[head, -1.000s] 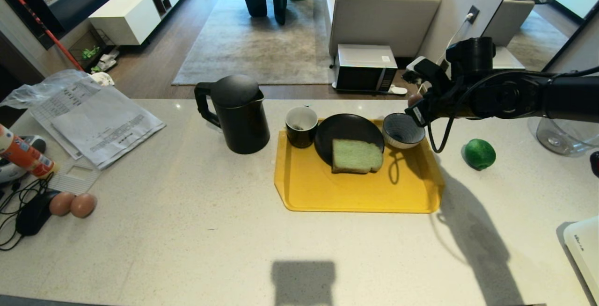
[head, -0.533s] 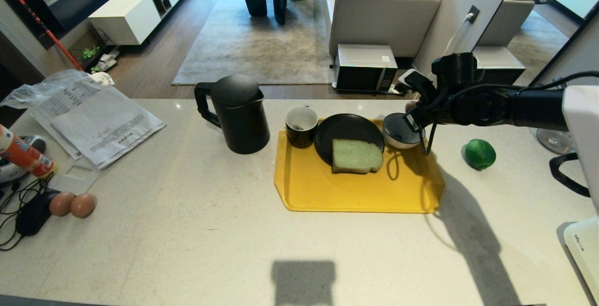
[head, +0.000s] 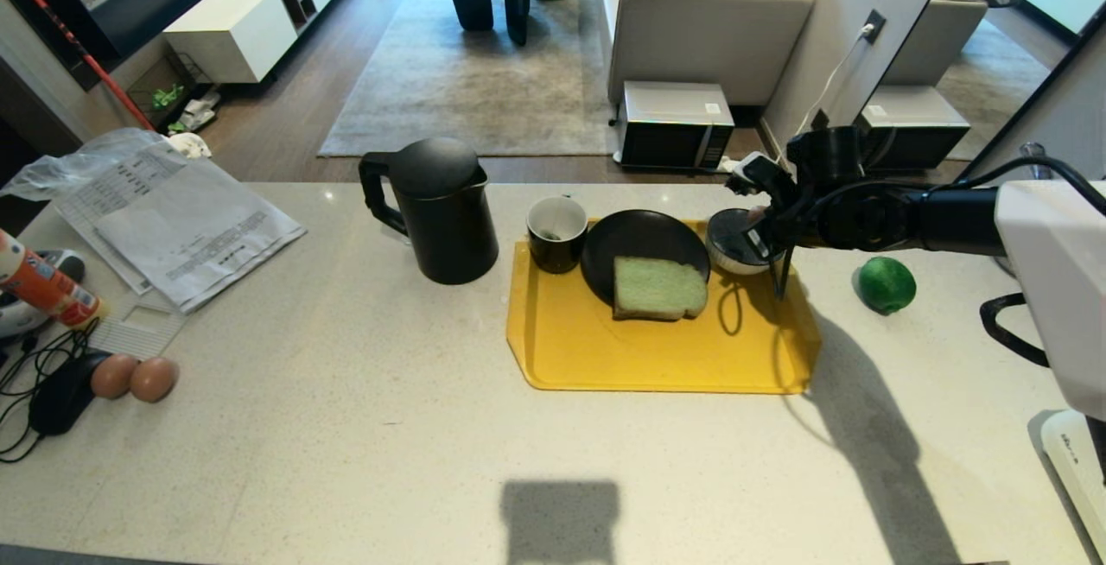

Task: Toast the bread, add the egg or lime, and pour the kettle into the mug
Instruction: Put the egg in the bowl

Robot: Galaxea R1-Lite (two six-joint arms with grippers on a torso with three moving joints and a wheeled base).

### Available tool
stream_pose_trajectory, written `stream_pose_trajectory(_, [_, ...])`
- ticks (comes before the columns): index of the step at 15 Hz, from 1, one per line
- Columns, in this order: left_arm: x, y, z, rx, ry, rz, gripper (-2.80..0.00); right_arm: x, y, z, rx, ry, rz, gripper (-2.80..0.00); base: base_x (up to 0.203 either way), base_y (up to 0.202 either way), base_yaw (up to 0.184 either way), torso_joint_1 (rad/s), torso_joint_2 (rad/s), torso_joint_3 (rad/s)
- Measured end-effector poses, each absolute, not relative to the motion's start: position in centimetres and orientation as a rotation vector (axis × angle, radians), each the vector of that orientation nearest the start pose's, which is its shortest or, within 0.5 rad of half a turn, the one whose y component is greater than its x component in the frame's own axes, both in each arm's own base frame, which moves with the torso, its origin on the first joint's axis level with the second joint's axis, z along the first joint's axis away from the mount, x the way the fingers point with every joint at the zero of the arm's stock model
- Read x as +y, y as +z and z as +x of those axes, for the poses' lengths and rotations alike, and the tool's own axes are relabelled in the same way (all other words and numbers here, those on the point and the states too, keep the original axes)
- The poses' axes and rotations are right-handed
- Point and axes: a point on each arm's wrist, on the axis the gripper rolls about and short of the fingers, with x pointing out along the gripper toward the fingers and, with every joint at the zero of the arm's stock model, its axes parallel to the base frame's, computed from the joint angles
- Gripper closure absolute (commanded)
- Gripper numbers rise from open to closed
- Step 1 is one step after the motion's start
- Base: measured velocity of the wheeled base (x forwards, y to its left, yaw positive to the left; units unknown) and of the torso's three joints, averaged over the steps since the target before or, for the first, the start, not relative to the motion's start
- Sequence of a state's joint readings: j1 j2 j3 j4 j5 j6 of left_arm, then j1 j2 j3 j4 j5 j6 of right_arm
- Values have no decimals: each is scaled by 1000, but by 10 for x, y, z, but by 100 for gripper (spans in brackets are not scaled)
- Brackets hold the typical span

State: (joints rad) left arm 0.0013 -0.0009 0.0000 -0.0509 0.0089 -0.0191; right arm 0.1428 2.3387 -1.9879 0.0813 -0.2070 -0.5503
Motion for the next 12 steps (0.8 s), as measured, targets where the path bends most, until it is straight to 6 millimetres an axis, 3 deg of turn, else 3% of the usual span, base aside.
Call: stream_pose_trajectory(12, [0, 81, -23, -52, 10, -19, 0, 67, 167, 493, 456, 61, -637, 0, 0, 0, 0, 0, 0, 0])
